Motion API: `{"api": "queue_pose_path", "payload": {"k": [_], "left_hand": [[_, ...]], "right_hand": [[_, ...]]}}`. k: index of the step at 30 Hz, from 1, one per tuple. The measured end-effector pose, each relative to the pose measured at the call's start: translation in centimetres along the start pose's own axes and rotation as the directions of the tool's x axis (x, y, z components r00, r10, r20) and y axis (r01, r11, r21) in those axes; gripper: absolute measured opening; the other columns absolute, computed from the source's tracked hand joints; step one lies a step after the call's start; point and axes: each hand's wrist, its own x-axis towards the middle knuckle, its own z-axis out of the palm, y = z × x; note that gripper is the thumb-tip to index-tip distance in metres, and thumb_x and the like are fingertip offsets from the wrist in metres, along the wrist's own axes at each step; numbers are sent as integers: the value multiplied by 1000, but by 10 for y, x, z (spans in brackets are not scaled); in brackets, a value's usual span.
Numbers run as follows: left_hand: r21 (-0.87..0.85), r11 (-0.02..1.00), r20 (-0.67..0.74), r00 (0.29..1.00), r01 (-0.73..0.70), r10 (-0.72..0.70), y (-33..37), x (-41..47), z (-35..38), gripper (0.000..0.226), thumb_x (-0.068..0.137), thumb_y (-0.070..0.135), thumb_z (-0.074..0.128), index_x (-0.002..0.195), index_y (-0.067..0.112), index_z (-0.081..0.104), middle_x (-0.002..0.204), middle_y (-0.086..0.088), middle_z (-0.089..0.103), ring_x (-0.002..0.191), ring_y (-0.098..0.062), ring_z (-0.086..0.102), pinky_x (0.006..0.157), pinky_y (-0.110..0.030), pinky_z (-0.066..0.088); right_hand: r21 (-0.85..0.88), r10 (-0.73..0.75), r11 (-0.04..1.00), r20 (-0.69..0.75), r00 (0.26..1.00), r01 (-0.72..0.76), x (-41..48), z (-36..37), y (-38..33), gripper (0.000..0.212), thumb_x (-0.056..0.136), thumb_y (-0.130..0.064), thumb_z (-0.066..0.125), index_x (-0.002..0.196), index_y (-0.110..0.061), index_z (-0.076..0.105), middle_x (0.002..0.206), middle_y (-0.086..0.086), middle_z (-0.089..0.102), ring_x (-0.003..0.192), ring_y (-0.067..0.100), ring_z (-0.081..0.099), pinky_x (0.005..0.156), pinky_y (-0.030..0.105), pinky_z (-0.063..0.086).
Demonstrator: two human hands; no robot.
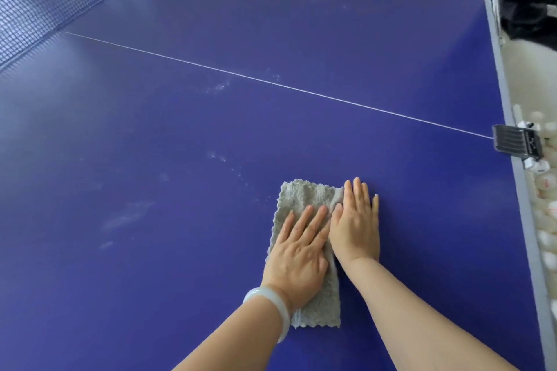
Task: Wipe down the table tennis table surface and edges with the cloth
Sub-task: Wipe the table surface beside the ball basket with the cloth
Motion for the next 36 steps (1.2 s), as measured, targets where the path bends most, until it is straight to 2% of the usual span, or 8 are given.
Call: {"api": "queue_pose_path", "payload": {"k": [9, 13, 18, 22, 24, 28, 32, 36], "left_hand": [[7, 866, -136, 859, 499, -494, -123, 14, -39, 65, 98, 28, 22, 157, 31, -4, 164, 9, -11, 150, -12, -16, 123, -40, -7], [41, 988, -51, 988, 151, -148, -48, -11, -13, 71, 90, 28, 33, 158, 25, 11, 166, 3, 2, 152, -20, -4, 121, -47, 7], [96, 970, 60, 974, -224, 218, -82, -9, -30, 63, 96, 30, 30, 157, 32, 14, 165, 8, 7, 152, -16, 1, 123, -42, 0], [61, 917, -104, 916, 395, -387, -163, 30, -59, 63, 100, 27, 28, 158, 30, 5, 165, 7, -2, 152, -15, -8, 123, -41, -4], [-7, 872, -139, 863, 489, -486, -144, 33, -51, 63, 100, 28, 24, 158, 26, 1, 165, 4, -6, 151, -17, -11, 123, -43, -4], [30, 999, -83, 996, 22, -19, -54, 1, -11, 63, 98, 29, 29, 158, 19, 14, 166, -1, 5, 153, -22, -2, 120, -48, 8], [106, 947, 78, 952, -304, 297, -80, 22, -28, 62, 96, 34, 30, 157, 29, 18, 165, 6, 10, 152, -17, 2, 123, -43, -1], [88, 977, -67, 980, 193, -187, -167, 70, -62, 62, 95, 31, 23, 157, 30, 15, 165, 6, 7, 152, -17, 1, 123, -39, -3]], "right_hand": [[-66, 60, 996, -53, 997, -64, 1, 13, -5, 61, 103, -40, 29, 157, -12, 21, 164, 6, 16, 152, 21, 13, 125, 43, 7], [-63, 66, 996, -50, 997, -69, 2, 12, -4, 61, 102, -38, 33, 156, -12, 23, 164, 7, 18, 152, 21, 15, 125, 43, 9], [-67, 42, 997, -58, 997, -46, -1, 10, -5, 60, 101, -33, 41, 155, -9, 27, 163, 9, 21, 151, 23, 18, 124, 45, 12], [-124, 48, 991, -41, 998, -53, -1, 11, -7, 64, 101, -42, 35, 156, -12, 22, 164, 7, 18, 152, 22, 14, 125, 44, 11], [-133, 54, 989, -38, 998, -59, -1, 12, -7, 65, 101, -44, 34, 156, -12, 22, 164, 7, 17, 152, 22, 14, 125, 44, 10], [-104, 59, 993, -42, 997, -63, -1, 10, -7, 63, 101, -38, 41, 155, -11, 25, 164, 7, 19, 152, 22, 16, 124, 44, 11], [-85, 48, 995, -66, 997, -54, -3, 9, -4, 59, 102, -35, 38, 154, -11, 30, 163, 7, 22, 151, 22, 20, 124, 45, 15], [-106, 53, 992, -77, 996, -61, -2, 9, -10, 68, 98, -47, 16, 154, -13, 30, 162, 6, 24, 151, 21, 21, 124, 43, 16]]}}
